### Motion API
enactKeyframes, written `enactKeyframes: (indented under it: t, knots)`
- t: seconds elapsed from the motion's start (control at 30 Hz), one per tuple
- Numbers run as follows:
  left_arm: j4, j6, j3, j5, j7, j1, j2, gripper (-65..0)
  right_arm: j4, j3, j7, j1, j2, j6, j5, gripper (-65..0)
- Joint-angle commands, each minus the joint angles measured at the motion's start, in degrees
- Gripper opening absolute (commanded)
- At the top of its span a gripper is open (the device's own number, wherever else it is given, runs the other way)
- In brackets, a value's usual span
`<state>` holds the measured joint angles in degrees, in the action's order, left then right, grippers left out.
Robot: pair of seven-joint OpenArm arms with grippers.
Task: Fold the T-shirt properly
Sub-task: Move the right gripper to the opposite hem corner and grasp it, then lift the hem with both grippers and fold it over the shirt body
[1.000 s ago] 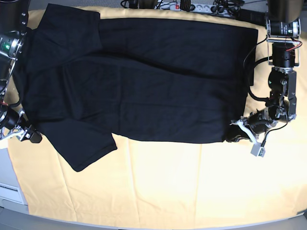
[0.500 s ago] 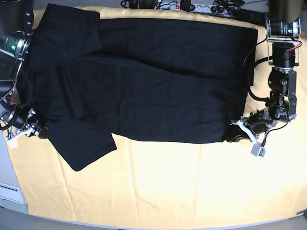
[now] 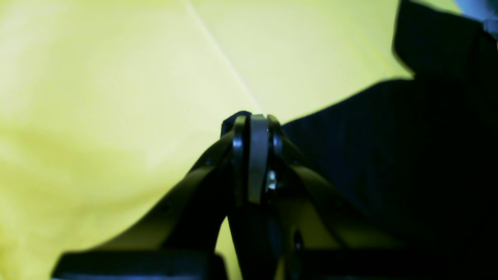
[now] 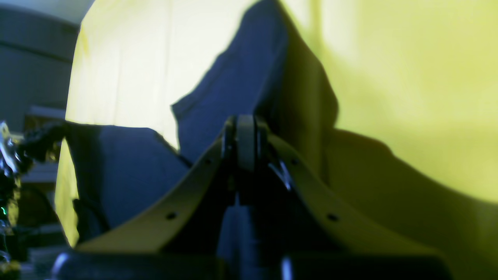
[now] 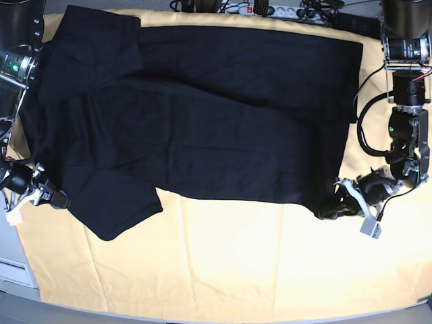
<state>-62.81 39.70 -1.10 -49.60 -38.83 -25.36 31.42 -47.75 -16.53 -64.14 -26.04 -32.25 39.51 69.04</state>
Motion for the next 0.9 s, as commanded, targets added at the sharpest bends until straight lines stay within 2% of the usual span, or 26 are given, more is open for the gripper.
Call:
enactKeyframes:
  t: [0.0,0.2,0.37,0.47,0.67,0.87]
  knots:
    - [-1.0,0.3,0.5,-2.0,1.3,-1.9,1.9,-65.0,-2.8,-0.2,0.8,-0.8,-1.9,0.5,1.5,-65.0]
    - [-1.0,0.3,0.5,-5.5,0.0,-1.9,5.8,-65.0,-16.3,-0.2,2.6,8.5,-5.3,0.5,1.5,-65.0]
    - [-1.0,0.3,0.5,-16.5,-8.9,-1.8,7.6,-65.0,-23.5,-0.2,3.0,15.1,-7.2,0.5,1.0,-65.0]
    - [-1.0,0.3,0.5,-21.5,-13.4,-1.3,8.7,-65.0,-25.7,-0.2,3.0,18.0,-8.5,0.5,1.1,-65.0]
    - [-2.9,0.3,0.5,-29.7,-20.2,2.2,13.2,-65.0,-27.6,-0.3,2.1,20.5,-10.8,0.5,1.1,-65.0]
    - [-3.0,0.3,0.5,-33.1,-21.6,5.1,17.4,-65.0,-27.6,-0.3,0.8,20.7,-12.5,0.5,1.7,-65.0]
